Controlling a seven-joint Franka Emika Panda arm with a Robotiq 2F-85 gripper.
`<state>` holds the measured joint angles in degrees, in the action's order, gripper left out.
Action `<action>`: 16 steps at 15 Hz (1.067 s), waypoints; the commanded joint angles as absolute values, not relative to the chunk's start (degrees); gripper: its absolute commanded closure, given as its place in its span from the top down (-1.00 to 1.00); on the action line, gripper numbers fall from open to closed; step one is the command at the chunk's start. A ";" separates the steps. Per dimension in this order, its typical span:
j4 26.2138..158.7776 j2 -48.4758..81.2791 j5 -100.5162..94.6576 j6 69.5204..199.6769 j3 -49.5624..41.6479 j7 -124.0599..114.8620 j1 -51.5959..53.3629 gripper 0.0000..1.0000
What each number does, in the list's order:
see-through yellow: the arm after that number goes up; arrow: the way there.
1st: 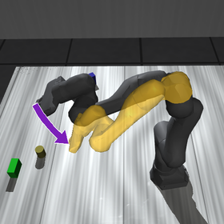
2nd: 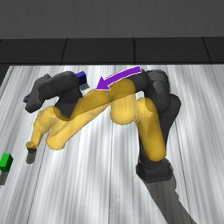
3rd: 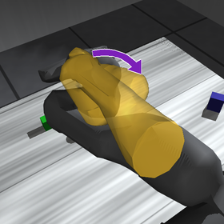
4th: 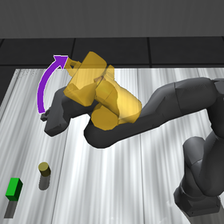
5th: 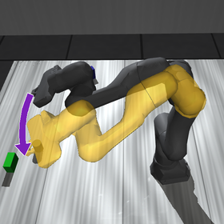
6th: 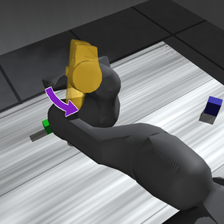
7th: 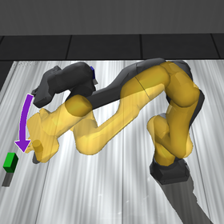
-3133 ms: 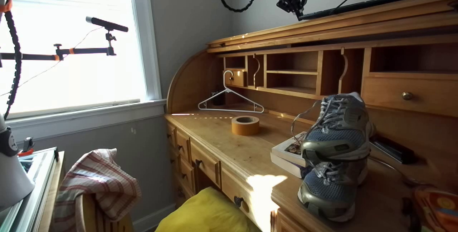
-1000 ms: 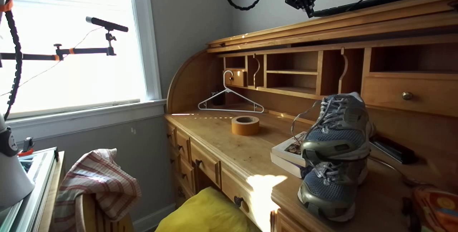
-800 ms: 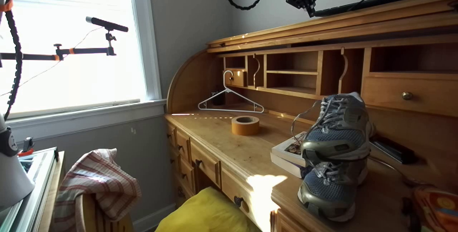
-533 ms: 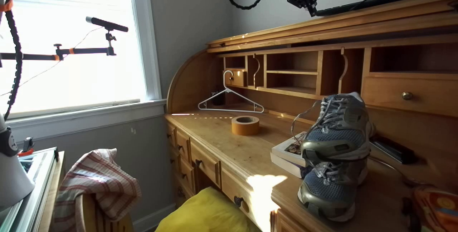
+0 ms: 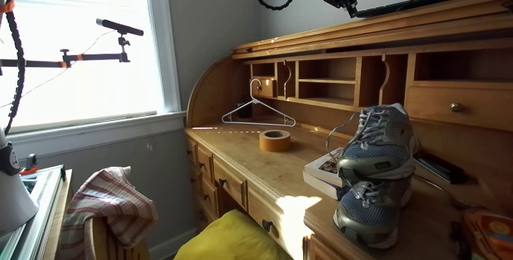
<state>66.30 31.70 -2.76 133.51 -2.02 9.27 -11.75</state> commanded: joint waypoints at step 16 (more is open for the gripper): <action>76.63 18.67 0.34 122.02 3.07 10.89 -9.53 -0.79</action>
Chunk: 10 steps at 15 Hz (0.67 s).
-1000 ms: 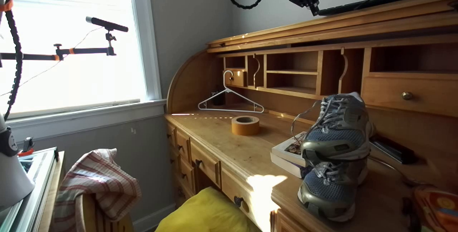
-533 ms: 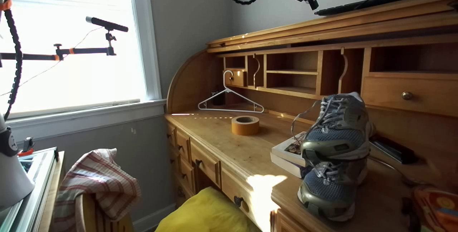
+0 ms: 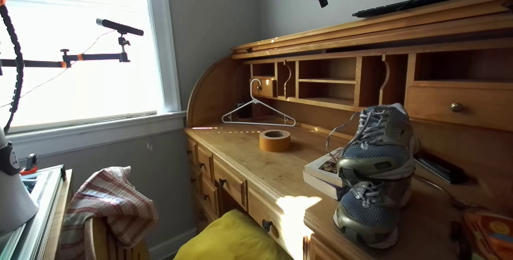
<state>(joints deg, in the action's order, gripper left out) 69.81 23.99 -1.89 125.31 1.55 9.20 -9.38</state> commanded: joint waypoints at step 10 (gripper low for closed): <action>88.05 10.43 4.22 113.01 1.29 17.36 -9.39 0.89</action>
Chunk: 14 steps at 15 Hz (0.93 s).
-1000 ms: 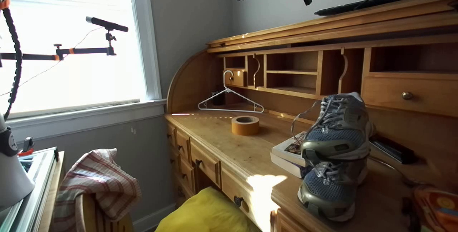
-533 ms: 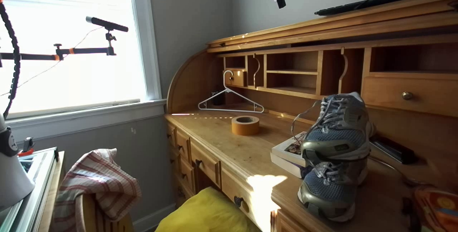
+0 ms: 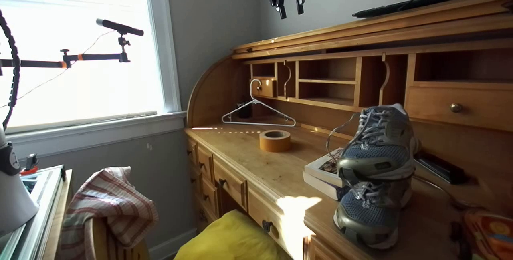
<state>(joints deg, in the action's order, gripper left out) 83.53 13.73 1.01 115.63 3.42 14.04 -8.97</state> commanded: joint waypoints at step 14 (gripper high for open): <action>100.29 12.27 -0.86 120.55 -8.16 21.45 -12.92 1.00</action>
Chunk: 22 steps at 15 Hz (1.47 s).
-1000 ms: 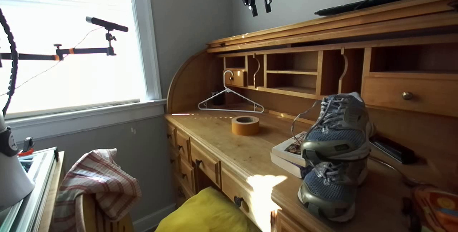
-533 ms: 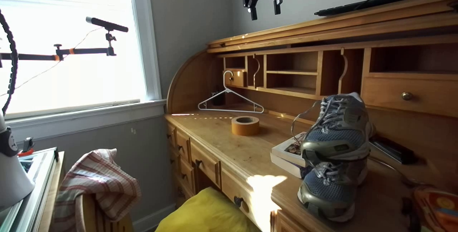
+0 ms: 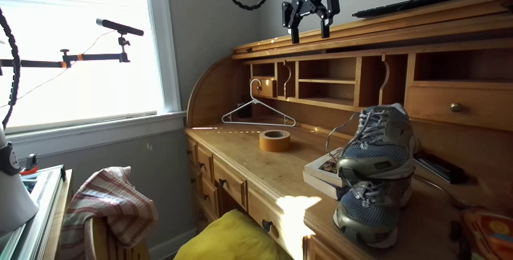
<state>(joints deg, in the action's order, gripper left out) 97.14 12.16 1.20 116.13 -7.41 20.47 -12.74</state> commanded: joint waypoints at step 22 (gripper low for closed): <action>93.19 24.72 -1.76 124.91 -8.79 25.27 -17.11 1.00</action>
